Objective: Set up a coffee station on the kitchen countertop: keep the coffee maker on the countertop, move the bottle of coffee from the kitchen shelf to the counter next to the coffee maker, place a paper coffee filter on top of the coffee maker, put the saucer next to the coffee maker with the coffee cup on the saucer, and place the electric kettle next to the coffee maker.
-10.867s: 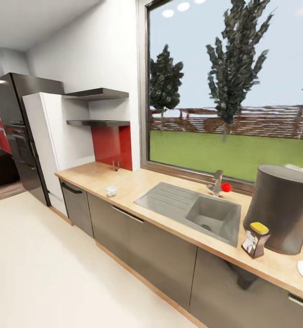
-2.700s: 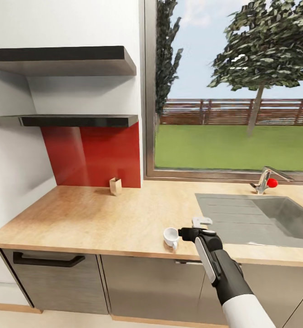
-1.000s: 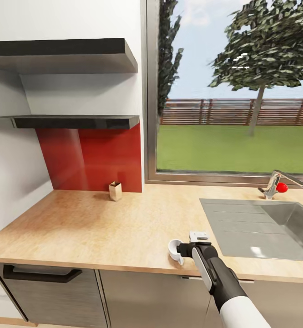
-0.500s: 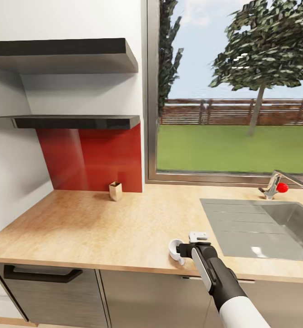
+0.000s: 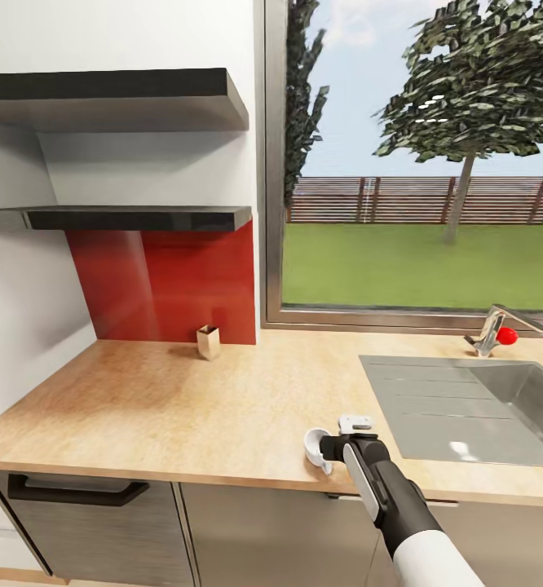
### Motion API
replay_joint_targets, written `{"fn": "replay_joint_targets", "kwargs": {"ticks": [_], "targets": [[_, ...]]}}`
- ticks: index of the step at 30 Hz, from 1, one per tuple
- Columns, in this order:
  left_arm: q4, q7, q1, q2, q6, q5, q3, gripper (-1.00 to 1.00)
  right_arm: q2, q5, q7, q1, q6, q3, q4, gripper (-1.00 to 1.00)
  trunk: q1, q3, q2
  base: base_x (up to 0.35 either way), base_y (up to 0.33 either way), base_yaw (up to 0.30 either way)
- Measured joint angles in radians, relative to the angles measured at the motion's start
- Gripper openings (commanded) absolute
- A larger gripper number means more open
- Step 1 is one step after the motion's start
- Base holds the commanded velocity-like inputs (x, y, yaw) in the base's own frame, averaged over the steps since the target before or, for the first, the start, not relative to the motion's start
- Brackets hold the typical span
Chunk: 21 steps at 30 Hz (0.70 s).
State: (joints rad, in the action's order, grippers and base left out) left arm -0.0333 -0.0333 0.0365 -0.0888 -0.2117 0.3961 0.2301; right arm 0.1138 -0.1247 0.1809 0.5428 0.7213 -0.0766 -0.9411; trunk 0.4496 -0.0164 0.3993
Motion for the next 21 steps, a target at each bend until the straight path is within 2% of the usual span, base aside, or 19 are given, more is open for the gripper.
{"fn": "replay_joint_targets", "kwargs": {"ticks": [3,6,21], "targets": [[0.000,0.000,0.000,0.000,0.000,0.000,0.000,1.00,0.000,-0.002,0.000,0.000,0.000,-0.001,0.000,-1.00,0.000,0.000,0.000,0.000,0.000,0.000],[0.000,0.000,0.000,0.000,0.000,0.000,0.000,1.00,0.000,0.022,-0.001,0.001,0.003,-0.001,-0.004,-1.00,0.000,0.000,0.001,0.000,0.000,0.000],[0.000,0.000,-0.001,0.000,0.000,0.000,0.000,1.00,0.000,0.014,0.000,0.001,0.002,0.002,-0.005,-1.00,0.000,0.000,0.001,0.000,0.000,0.000]]}}
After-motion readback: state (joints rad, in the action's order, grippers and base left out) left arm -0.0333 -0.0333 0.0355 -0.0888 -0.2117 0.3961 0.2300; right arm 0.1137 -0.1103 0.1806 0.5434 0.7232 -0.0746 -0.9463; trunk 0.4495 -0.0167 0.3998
